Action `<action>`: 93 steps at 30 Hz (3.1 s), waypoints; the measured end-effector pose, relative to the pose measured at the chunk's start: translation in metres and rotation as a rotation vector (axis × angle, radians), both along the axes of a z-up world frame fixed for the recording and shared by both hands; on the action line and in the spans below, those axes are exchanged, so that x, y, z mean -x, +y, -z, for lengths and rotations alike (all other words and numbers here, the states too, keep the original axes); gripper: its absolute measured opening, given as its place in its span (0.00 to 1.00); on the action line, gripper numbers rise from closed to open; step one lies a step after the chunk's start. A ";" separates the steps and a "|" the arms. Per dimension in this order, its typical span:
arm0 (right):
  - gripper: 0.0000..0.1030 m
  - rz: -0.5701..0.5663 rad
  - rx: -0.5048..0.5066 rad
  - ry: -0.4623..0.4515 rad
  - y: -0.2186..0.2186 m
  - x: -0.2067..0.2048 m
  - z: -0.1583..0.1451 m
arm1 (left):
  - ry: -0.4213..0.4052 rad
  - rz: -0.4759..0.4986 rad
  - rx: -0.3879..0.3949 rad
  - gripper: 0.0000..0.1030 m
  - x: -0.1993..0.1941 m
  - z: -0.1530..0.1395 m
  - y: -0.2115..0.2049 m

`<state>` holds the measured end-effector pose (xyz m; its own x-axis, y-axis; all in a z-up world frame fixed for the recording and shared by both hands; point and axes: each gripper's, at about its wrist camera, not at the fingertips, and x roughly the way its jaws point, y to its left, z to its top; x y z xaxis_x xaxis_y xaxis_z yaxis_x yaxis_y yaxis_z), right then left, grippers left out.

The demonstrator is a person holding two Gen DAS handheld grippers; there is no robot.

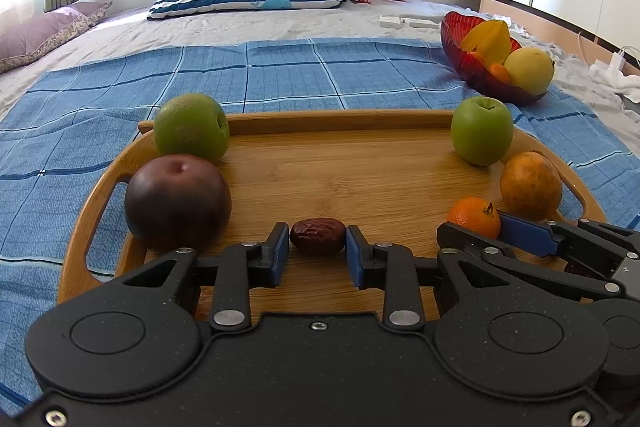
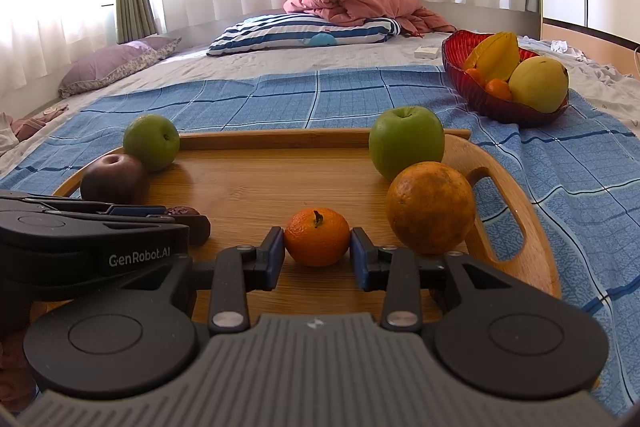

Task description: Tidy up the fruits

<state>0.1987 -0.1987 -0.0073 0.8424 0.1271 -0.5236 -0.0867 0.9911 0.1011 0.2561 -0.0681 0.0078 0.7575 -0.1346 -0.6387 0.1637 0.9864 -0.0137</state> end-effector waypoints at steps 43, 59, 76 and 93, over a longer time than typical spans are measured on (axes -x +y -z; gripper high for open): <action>0.73 -0.006 -0.032 -0.120 -0.010 0.045 -0.036 | -0.069 -0.055 0.037 0.88 0.043 -0.042 0.033; 0.86 0.006 -0.001 -0.174 -0.010 0.064 -0.048 | -0.089 -0.061 0.050 0.95 0.062 -0.052 0.041; 1.00 0.034 -0.012 -0.187 -0.016 0.075 -0.054 | -0.090 -0.056 0.054 0.98 0.081 -0.056 0.043; 1.00 0.021 -0.002 -0.211 -0.016 0.095 -0.062 | -0.085 -0.040 0.068 1.00 0.103 -0.061 0.047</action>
<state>0.1035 -0.2151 0.0551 0.9357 0.1096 -0.3354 -0.0858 0.9927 0.0849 0.1532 -0.0207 0.0692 0.8141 -0.1444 -0.5624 0.1278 0.9894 -0.0690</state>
